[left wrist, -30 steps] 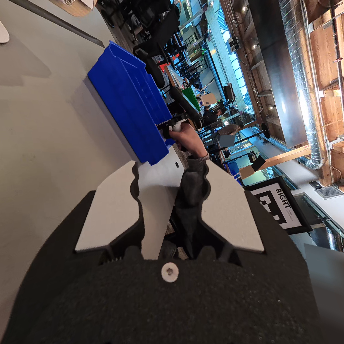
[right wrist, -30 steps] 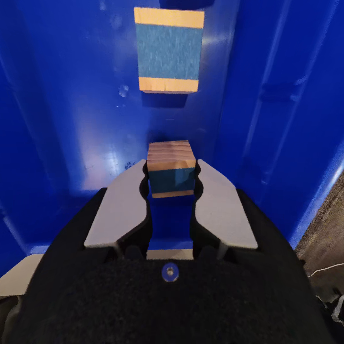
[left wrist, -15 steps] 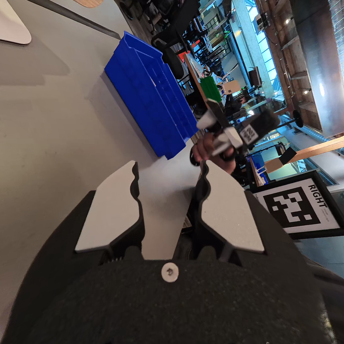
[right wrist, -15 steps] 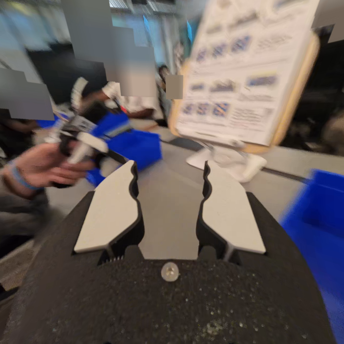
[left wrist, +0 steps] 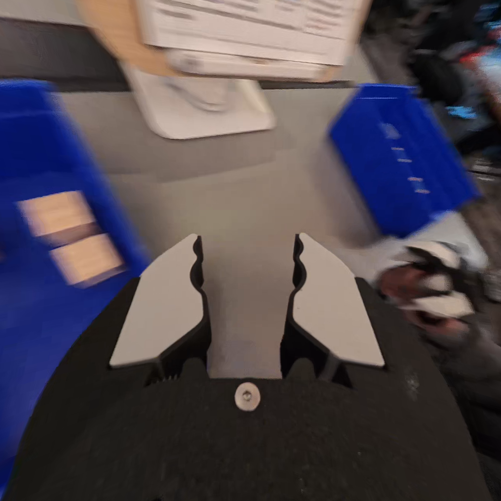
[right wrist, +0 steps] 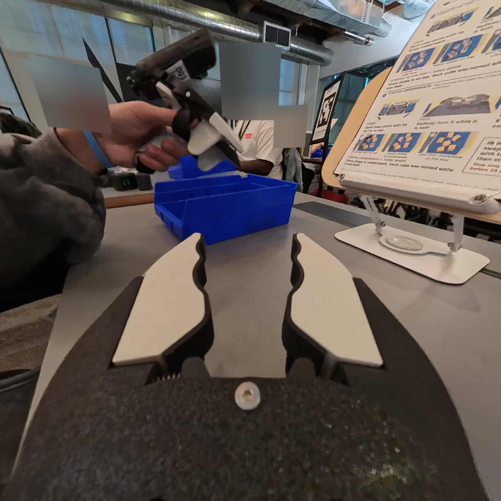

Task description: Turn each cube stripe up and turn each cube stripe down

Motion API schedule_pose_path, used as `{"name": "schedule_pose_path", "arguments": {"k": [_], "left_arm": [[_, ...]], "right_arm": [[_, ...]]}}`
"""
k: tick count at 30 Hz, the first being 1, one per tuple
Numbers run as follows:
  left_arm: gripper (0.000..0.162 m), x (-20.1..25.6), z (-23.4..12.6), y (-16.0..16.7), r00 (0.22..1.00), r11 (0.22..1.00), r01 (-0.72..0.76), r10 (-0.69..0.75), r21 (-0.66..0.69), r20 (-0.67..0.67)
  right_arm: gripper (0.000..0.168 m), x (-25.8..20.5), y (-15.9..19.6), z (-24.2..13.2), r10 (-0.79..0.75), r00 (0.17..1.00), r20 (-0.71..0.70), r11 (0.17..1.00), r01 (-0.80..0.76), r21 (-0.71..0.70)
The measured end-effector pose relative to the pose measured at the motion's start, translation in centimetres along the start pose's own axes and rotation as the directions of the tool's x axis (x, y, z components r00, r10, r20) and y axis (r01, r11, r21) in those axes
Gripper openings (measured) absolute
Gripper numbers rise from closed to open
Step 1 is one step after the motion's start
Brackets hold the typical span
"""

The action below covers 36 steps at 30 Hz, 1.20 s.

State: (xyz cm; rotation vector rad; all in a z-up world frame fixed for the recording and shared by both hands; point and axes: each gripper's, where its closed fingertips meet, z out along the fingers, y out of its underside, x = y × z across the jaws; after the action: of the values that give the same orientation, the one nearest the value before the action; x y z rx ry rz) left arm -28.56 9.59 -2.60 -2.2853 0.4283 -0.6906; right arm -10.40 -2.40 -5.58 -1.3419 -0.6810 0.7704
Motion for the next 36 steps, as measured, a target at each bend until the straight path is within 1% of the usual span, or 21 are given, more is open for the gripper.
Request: {"name": "schedule_pose_path", "arguments": {"k": [2, 4, 6, 9, 11, 14, 15, 16, 17, 18, 21, 22, 23, 26, 27, 28, 32, 34, 36], "left_arm": [[0.067, -6.2, -2.5, -0.2, 0.971, 1.0, 0.024, -0.024, 0.004, 0.236], [0.068, -10.8, -3.8, 0.2, 0.92, 0.997, 0.078, -0.071, -0.003, 0.384], [0.068, -13.6, -3.3, 1.0, 0.892, 0.989, 0.144, -0.114, -0.036, 0.437], [0.068, -16.1, -0.5, 2.4, 0.867, 0.967, 0.218, -0.13, -0.131, 0.481], [0.067, -16.8, 1.7, 3.1, 0.861, 0.954, 0.239, -0.121, -0.183, 0.493], [0.066, -16.5, 4.6, 4.2, 0.873, 0.928, 0.259, -0.107, -0.267, 0.476], [0.063, -16.8, 5.1, 4.6, 0.86, 0.919, 0.267, -0.092, -0.29, 0.501], [0.063, -17.2, 5.4, 4.9, 0.846, 0.914, 0.269, -0.074, -0.305, 0.528], [0.061, -17.4, 5.7, 4.9, 0.843, 0.915, 0.269, -0.073, -0.301, 0.533], [0.057, -17.3, 5.9, 4.8, 0.845, 0.915, 0.276, -0.086, -0.293, 0.527], [0.059, -17.6, 6.3, 5.2, 0.851, 0.91, 0.296, -0.112, -0.291, 0.514], [0.057, -17.4, 6.5, 5.3, 0.859, 0.907, 0.307, -0.134, -0.287, 0.495], [0.055, -17.3, 6.6, 5.4, 0.866, 0.905, 0.318, -0.155, -0.282, 0.476], [0.057, -17.1, 6.6, 5.9, 0.878, 0.891, 0.343, -0.191, -0.298, 0.439], [0.048, -16.8, 6.7, 6.0, 0.89, 0.889, 0.341, -0.201, -0.305, 0.409], [0.045, -16.7, 6.7, 6.1, 0.895, 0.889, 0.339, -0.205, -0.307, 0.395], [0.045, -17.1, 5.6, 6.6, 0.894, 0.878, 0.338, -0.187, -0.339, 0.407], [0.045, -17.6, 4.7, 6.4, 0.888, 0.884, 0.349, -0.205, -0.311, 0.412], [0.045, -17.6, 3.2, 5.5, 0.893, 0.898, 0.349, -0.233, -0.266, 0.386]], "right_arm": [[0.059, 0.2, 0.3, 0.0, 0.052, 0.999, 0.016, 0.999, -0.052, -0.001], [0.06, 0.2, 0.5, 0.1, 0.084, 0.996, 0.026, 0.996, -0.084, -0.004], [0.06, 0.0, 0.6, 0.3, 0.087, 0.996, 0.035, 0.996, -0.087, -0.009], [0.06, -0.3, 1.0, 0.5, 0.07, 0.997, 0.043, 0.997, -0.068, -0.031], [0.06, -0.4, 1.1, 0.6, 0.06, 0.997, 0.046, 0.998, -0.058, -0.04], [0.06, -0.4, 1.5, 0.7, 0.057, 0.997, 0.049, 0.997, -0.054, -0.055], [0.06, -0.4, 1.5, 0.7, 0.061, 0.997, 0.051, 0.997, -0.058, -0.057], [0.061, -0.4, 1.5, 0.7, 0.069, 0.996, 0.053, 0.996, -0.066, -0.057], [0.061, -0.4, 1.6, 0.7, 0.076, 0.996, 0.055, 0.996, -0.073, -0.059], [0.061, -0.4, 1.6, 0.8, 0.082, 0.995, 0.056, 0.995, -0.078, -0.061], [0.061, -0.3, 1.9, 0.8, 0.088, 0.995, 0.055, 0.994, -0.084, -0.073], [0.061, -0.3, 1.9, 0.8, 0.089, 0.994, 0.056, 0.994, -0.085, -0.076], [0.061, -0.4, 2.0, 0.9, 0.089, 0.994, 0.058, 0.993, -0.085, -0.076], [0.061, -0.4, 2.1, 0.9, 0.088, 0.994, 0.059, 0.993, -0.083, -0.083], [0.061, -0.4, 2.1, 0.9, 0.087, 0.994, 0.06, 0.993, -0.082, -0.083], [0.061, -0.4, 2.1, 0.9, 0.087, 0.994, 0.06, 0.993, -0.082, -0.083], [0.06, -0.4, 2.1, 0.9, 0.085, 0.995, 0.059, 0.993, -0.08, -0.083], [0.06, -0.4, 2.1, 0.9, 0.084, 0.995, 0.057, 0.993, -0.079, -0.083], [0.06, -0.3, 2.0, 0.8, 0.081, 0.995, 0.055, 0.994, -0.076, -0.08]]}}
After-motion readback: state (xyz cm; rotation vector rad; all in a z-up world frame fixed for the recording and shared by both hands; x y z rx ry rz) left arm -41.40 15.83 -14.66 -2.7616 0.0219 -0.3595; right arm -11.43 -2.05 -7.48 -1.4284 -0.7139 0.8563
